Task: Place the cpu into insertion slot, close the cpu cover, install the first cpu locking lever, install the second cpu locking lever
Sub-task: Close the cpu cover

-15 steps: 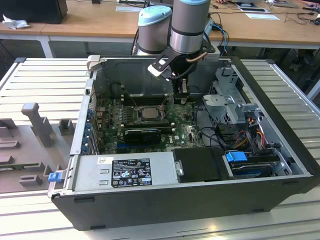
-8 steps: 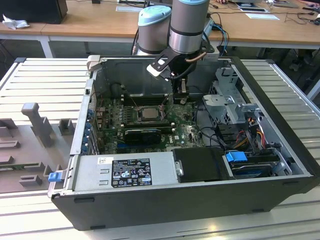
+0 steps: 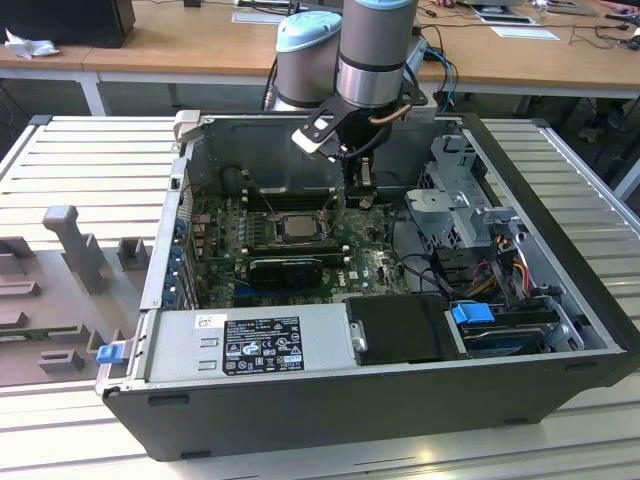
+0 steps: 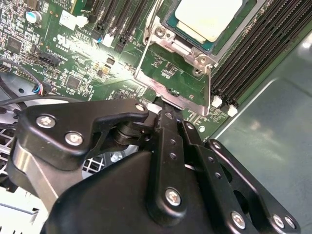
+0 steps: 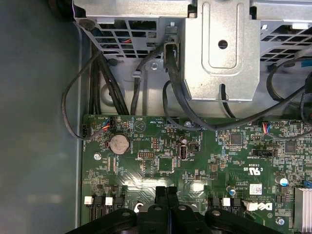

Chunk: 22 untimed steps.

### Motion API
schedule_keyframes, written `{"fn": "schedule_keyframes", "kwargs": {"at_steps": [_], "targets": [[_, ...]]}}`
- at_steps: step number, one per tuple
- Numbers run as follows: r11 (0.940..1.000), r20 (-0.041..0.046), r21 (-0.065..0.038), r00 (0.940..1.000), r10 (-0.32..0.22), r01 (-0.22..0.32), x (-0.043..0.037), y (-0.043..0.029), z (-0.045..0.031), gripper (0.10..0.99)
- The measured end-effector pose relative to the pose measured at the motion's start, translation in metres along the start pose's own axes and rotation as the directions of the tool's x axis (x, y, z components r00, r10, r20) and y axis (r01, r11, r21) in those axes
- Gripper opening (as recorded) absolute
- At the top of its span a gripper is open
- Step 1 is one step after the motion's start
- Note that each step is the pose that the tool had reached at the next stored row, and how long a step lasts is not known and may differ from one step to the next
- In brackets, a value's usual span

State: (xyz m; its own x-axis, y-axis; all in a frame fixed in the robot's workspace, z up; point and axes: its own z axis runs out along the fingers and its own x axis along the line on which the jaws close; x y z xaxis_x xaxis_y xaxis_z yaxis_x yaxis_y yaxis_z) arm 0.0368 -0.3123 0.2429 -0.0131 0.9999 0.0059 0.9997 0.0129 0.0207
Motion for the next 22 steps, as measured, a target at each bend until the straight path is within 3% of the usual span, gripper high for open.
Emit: {"fn": "schedule_keyframes", "kwargs": {"at_steps": [22], "targets": [[1.0, 0.0001, 0.0, 1.0, 0.0, 0.0, 0.0001, -0.0049, -0.0001, 0.106]]}}
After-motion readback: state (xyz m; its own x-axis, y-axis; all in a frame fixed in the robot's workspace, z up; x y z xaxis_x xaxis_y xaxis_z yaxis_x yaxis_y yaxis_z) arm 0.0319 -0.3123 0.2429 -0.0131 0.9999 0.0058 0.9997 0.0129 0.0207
